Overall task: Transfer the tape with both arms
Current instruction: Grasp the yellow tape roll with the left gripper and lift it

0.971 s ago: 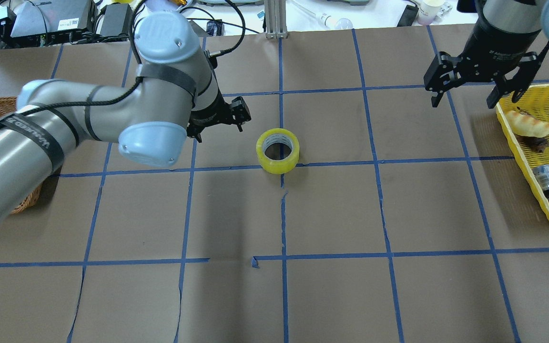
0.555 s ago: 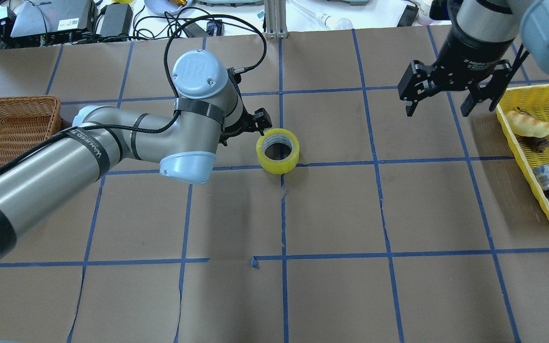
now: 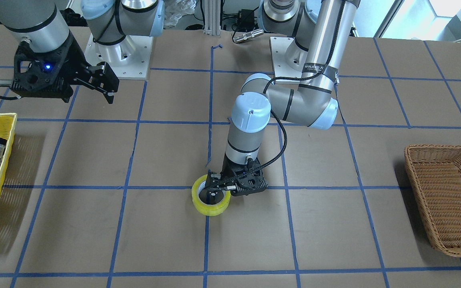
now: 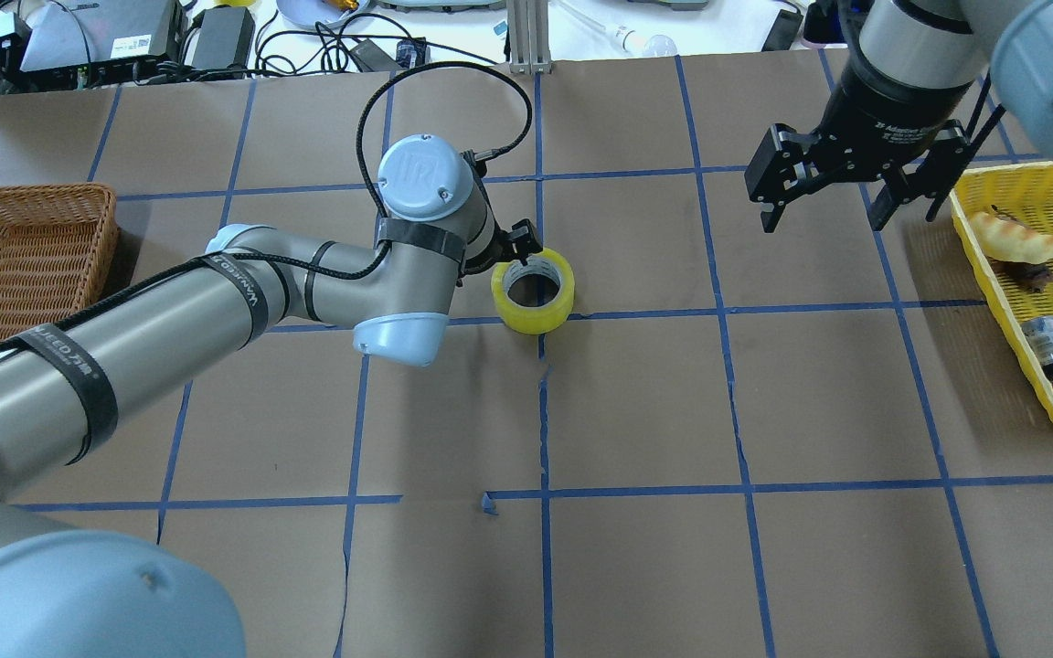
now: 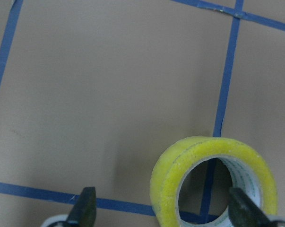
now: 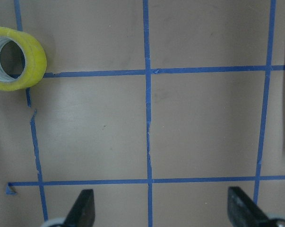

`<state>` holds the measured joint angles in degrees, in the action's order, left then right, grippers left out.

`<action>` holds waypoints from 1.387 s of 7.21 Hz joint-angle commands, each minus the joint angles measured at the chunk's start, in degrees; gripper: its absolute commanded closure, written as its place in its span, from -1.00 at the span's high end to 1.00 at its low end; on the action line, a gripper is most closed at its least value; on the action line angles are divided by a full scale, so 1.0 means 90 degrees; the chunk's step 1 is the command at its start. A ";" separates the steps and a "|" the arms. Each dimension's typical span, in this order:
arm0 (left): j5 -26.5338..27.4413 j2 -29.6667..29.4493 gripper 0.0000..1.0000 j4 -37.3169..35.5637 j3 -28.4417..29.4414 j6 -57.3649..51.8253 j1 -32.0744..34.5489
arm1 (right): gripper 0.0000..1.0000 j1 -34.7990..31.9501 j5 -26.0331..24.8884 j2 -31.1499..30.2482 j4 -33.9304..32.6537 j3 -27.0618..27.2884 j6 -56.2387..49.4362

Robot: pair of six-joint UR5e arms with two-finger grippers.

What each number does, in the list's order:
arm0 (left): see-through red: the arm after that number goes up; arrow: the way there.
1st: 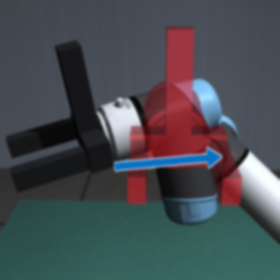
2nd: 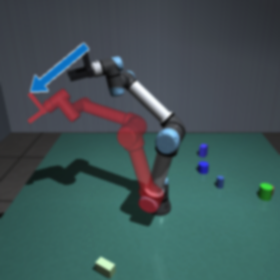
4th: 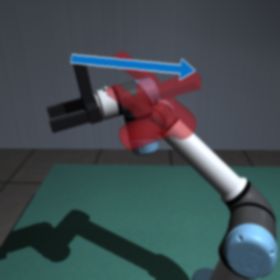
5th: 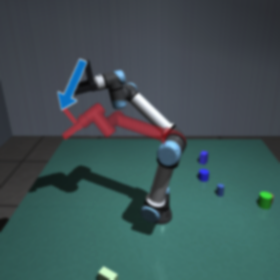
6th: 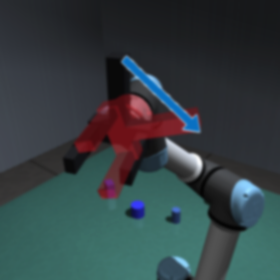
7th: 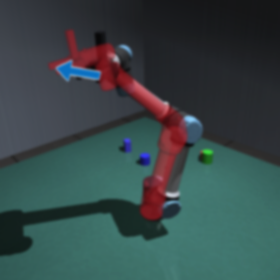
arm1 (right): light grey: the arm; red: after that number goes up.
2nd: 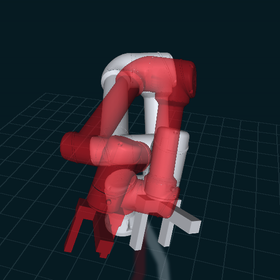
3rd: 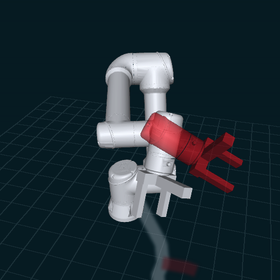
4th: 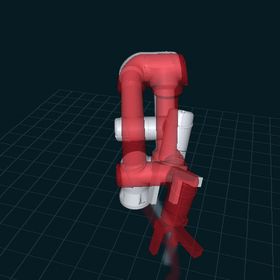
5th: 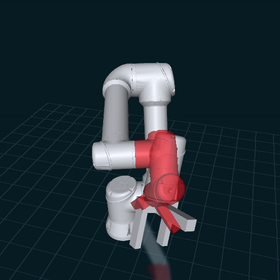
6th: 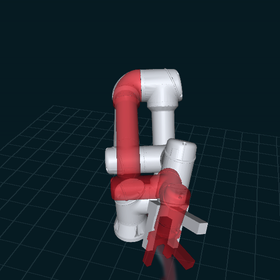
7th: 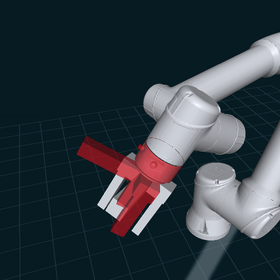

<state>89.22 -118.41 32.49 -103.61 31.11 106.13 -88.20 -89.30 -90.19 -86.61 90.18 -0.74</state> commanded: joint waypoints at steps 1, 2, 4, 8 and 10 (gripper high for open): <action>0.0018 -0.0173 0.11 -0.0055 -0.0002 0.0069 0.0160 | 1.00 0.0006 -0.0020 -0.0008 0.0004 0.0009 -0.0054; 0.0018 -0.0173 -0.82 -0.0055 -0.0002 0.0069 0.0180 | 1.00 0.0006 -0.0048 -0.0008 0.0004 0.0009 -0.0054; 0.0037 -0.0018 -1.00 -0.0152 0.0008 -0.0105 0.0171 | 1.00 0.0015 -0.0049 -0.0008 0.0004 0.0009 -0.0103; 0.0243 0.0829 -1.00 0.0380 0.0076 -0.0692 -0.0403 | 1.00 0.0006 -0.0039 -0.0008 0.0004 0.0009 -0.0191; 0.0232 0.1580 -1.00 0.2364 0.0484 -0.1840 -0.1085 | 1.00 0.0006 -0.0039 -0.0008 0.0004 0.0009 -0.0211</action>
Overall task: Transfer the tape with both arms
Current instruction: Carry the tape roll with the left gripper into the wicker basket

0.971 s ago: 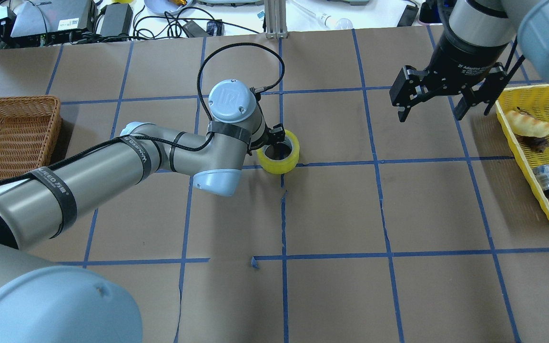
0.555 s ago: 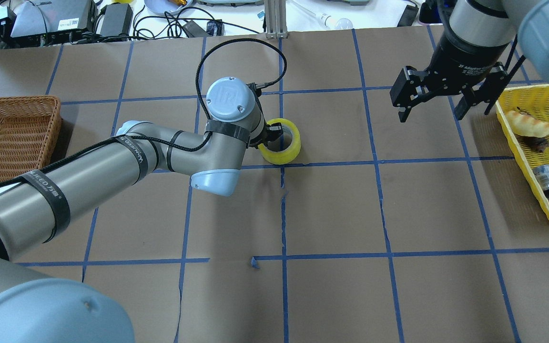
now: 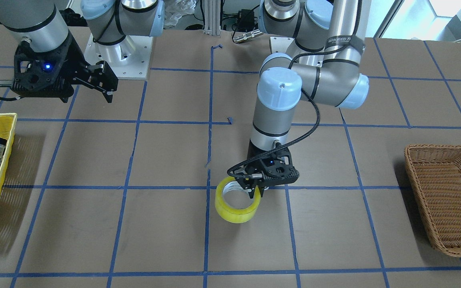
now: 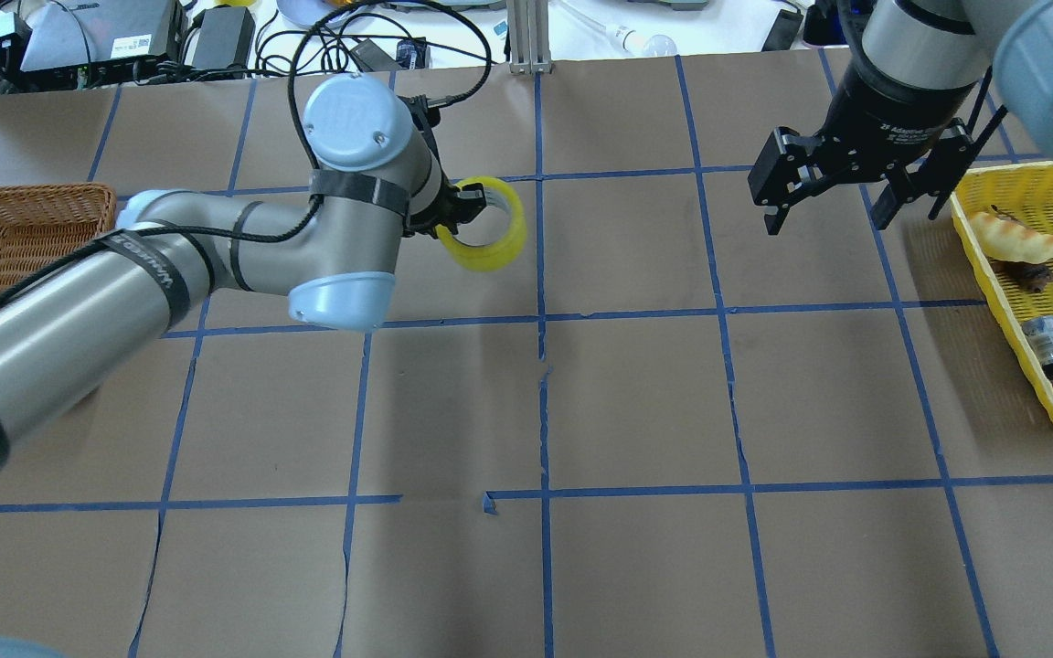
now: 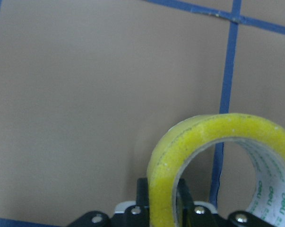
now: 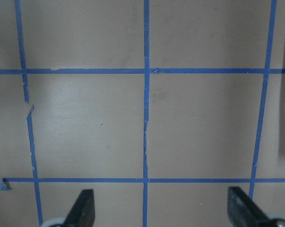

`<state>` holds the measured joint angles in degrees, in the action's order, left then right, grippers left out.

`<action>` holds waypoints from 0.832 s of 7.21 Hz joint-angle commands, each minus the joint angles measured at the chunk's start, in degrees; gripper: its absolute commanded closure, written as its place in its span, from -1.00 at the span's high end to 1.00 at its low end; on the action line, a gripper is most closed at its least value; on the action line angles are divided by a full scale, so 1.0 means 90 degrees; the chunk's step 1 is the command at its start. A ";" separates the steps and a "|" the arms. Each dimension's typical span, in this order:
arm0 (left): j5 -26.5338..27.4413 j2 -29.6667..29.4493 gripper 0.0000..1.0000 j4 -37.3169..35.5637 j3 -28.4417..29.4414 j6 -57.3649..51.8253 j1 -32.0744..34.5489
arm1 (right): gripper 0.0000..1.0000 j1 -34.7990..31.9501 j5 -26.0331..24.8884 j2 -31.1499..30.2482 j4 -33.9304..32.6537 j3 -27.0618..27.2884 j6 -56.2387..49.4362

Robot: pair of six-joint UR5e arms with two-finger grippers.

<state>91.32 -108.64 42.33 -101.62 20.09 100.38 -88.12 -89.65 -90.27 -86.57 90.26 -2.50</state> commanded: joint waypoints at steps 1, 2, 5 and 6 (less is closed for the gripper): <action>-0.0029 0.0837 -1.00 0.2617 0.0595 -0.1627 -0.1069 | 1.00 -0.0004 0.0019 0.0000 0.0000 0.0000 -0.0015; -0.0030 0.1208 -1.00 0.3307 0.0840 -0.2400 -0.1742 | 1.00 -0.0004 0.0029 0.0000 0.0000 0.0000 -0.0015; -0.0223 0.1418 -1.00 0.3978 0.0950 -0.5138 -0.4668 | 1.00 -0.0004 0.0019 0.0000 0.0000 0.0010 -0.0044; -0.0234 0.1223 -1.00 0.3746 0.0969 -0.5877 -0.5346 | 1.00 0.0006 0.0010 0.0000 0.0010 0.0019 -0.0045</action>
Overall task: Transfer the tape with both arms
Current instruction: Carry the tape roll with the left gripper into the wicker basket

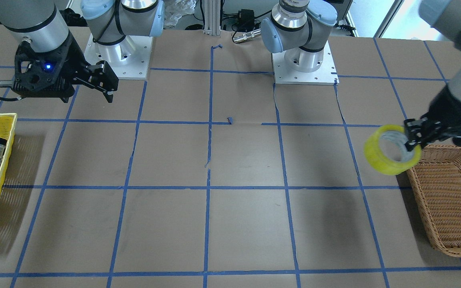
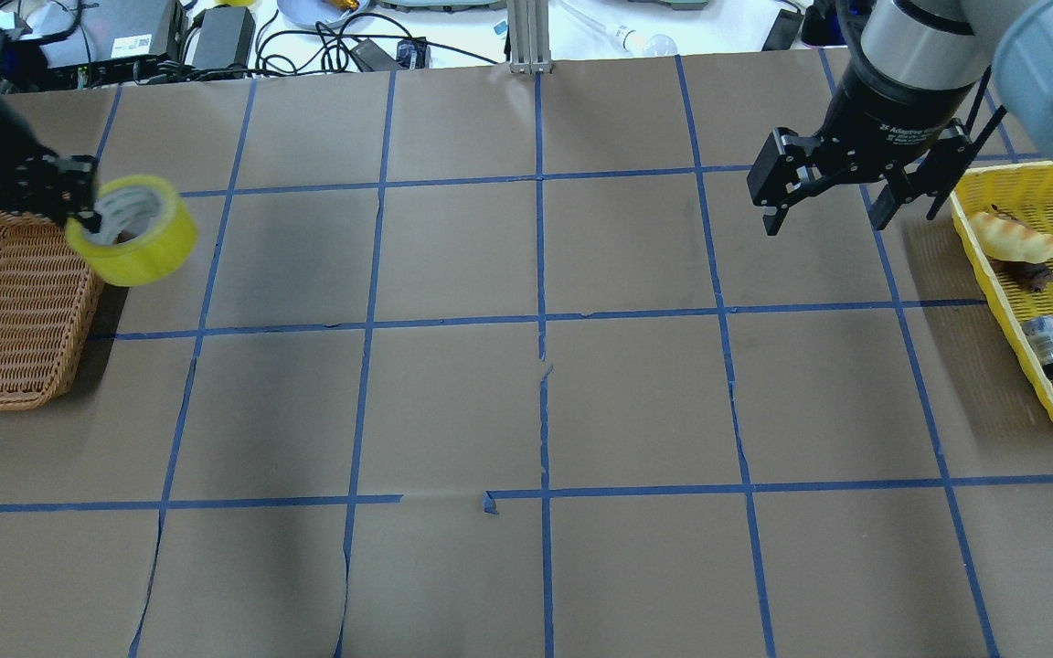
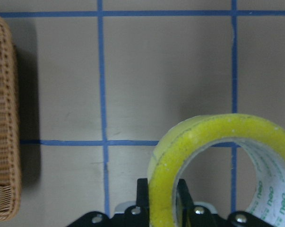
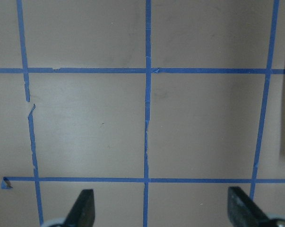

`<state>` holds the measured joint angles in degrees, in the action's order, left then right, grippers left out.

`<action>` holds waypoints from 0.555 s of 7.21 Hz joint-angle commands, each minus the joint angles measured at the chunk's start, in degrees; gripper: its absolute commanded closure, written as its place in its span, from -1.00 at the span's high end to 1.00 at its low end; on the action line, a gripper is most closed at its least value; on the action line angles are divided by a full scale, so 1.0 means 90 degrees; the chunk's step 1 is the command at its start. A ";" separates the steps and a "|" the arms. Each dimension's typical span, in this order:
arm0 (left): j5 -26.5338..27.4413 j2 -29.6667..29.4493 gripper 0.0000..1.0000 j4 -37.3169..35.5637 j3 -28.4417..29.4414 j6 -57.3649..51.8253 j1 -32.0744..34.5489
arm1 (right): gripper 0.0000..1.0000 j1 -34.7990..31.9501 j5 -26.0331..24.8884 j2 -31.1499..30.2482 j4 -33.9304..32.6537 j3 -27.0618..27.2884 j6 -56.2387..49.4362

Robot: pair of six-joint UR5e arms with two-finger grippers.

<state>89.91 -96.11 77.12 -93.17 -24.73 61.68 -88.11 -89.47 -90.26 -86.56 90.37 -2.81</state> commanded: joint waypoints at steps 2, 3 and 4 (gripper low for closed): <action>-0.0078 -0.0898 -1.00 -0.1287 -0.0009 -0.1779 -0.1364 | 1.00 0.0005 0.0000 -0.0010 0.0008 0.0027 -0.0010; -0.0127 -0.1309 -1.00 -0.1729 0.0069 -0.2267 -0.1810 | 1.00 0.0005 -0.0029 -0.0010 0.0008 0.0027 -0.0010; -0.0417 -0.1738 -1.00 -0.2313 0.0214 -0.2542 -0.2018 | 1.00 0.0005 -0.0020 -0.0010 0.0008 0.0027 -0.0020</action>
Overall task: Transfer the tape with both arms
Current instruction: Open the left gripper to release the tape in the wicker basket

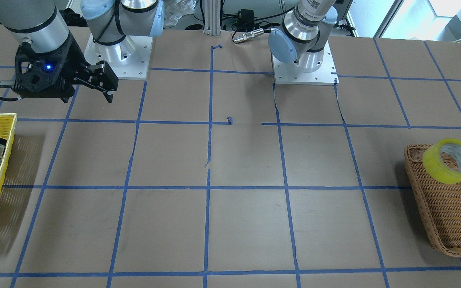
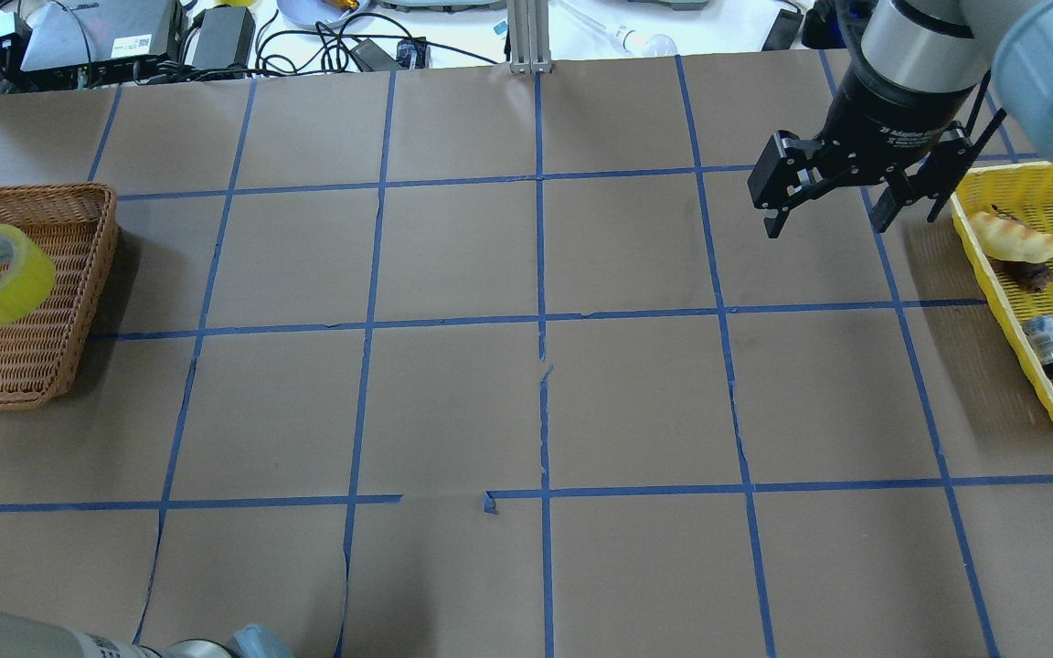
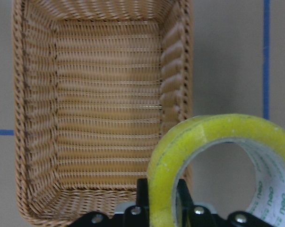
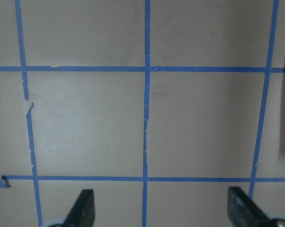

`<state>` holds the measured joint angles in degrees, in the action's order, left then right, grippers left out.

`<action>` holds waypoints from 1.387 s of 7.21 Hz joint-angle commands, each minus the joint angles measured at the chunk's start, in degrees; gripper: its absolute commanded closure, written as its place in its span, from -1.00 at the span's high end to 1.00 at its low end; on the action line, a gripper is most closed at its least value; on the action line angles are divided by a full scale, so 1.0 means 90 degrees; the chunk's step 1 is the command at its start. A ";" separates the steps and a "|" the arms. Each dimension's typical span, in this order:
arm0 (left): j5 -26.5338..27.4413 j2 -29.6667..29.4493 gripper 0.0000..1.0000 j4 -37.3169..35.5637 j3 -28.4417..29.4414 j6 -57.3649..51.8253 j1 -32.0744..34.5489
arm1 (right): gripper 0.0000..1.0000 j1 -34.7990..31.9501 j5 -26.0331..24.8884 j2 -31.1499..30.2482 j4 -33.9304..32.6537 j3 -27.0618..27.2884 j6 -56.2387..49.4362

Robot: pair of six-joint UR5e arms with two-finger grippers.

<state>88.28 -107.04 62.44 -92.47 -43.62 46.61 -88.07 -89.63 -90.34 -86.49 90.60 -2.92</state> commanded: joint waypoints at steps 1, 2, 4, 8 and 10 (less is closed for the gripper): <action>-0.0267 -0.0770 -1.00 -0.0707 0.0264 -0.0572 -0.0383 | 1.00 0.0000 -0.0012 -0.0001 0.0000 0.0002 -0.0017; -0.0432 -0.0966 -1.00 -0.0708 0.0265 -0.0593 -0.0413 | 1.00 -0.0010 -0.0002 -0.0001 0.0000 0.0002 -0.0036; -0.0356 -0.1085 0.10 -0.0669 0.0187 -0.0380 -0.0433 | 1.00 0.0000 -0.0012 -0.0001 0.0000 0.0002 -0.0046; -0.0336 0.0179 0.92 0.2135 0.0770 0.1011 0.0296 | 1.00 -0.0010 -0.0012 -0.0001 0.0000 0.0011 -0.0056; -0.0336 0.1078 1.00 0.2952 0.0735 0.3030 0.1650 | 1.00 -0.0010 0.0027 -0.0001 0.0000 0.0031 -0.0046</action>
<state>85.24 -102.26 84.62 -85.61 -26.45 54.39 -88.17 -89.54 -90.36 -86.52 90.79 -3.37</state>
